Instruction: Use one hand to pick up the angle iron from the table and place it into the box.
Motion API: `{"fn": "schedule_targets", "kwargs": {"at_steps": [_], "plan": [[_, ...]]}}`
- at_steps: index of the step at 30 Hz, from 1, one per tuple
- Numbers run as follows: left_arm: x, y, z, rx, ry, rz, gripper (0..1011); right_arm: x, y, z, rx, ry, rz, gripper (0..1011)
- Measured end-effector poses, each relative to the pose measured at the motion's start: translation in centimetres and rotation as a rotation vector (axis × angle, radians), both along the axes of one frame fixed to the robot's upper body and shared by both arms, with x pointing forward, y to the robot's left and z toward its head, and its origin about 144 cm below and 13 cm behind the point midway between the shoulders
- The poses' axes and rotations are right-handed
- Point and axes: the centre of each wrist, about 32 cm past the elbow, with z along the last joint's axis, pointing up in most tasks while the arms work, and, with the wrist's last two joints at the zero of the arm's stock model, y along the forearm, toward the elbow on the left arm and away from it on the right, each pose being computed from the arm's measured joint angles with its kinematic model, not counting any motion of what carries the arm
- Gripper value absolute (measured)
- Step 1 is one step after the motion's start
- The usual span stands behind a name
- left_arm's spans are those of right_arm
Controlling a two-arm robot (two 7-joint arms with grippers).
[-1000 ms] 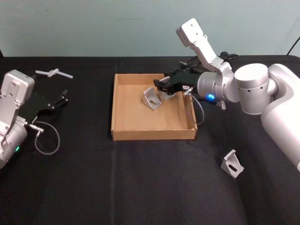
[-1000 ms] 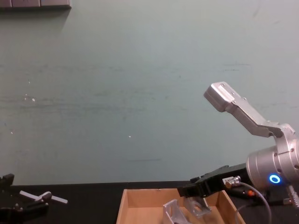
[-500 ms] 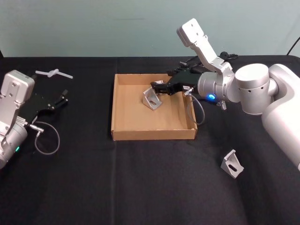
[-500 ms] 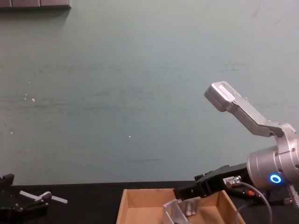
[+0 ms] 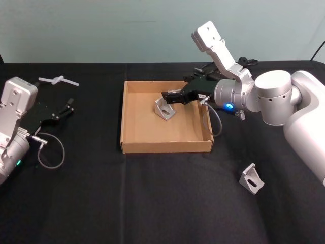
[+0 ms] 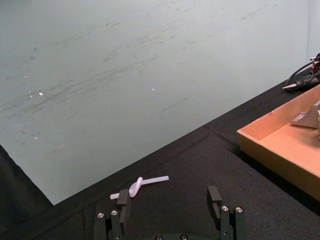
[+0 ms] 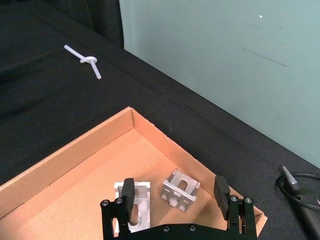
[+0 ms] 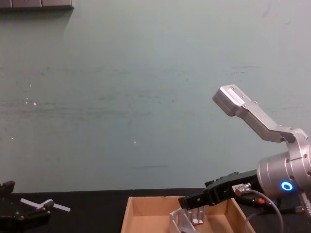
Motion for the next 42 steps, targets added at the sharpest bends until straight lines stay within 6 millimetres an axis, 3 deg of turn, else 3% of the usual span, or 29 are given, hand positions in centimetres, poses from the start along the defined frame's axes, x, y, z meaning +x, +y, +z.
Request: {"fn": "schedule_targets", "kwargs": {"at_steps": [5, 15, 34, 42], "plan": [[0.0, 0.0, 0.0, 0.000, 0.000, 0.000, 1005, -0.2, -0.2, 0.0, 0.003, -0.003, 0.002, 1004], [0.0, 0.0, 0.0, 0.000, 0.000, 0.000, 1005, -2.5, -2.1, 0.1, 0.023, -0.016, 0.033, 1004], [0.0, 0.0, 0.0, 0.000, 0.000, 0.000, 1005, -10.8, -5.8, 1.8, 0.046, -0.024, -0.022, 1004], [0.0, 0.0, 0.0, 0.000, 0.000, 0.000, 1005, -13.2, -7.1, 1.9, 0.036, -0.016, -0.050, 1004]]}}
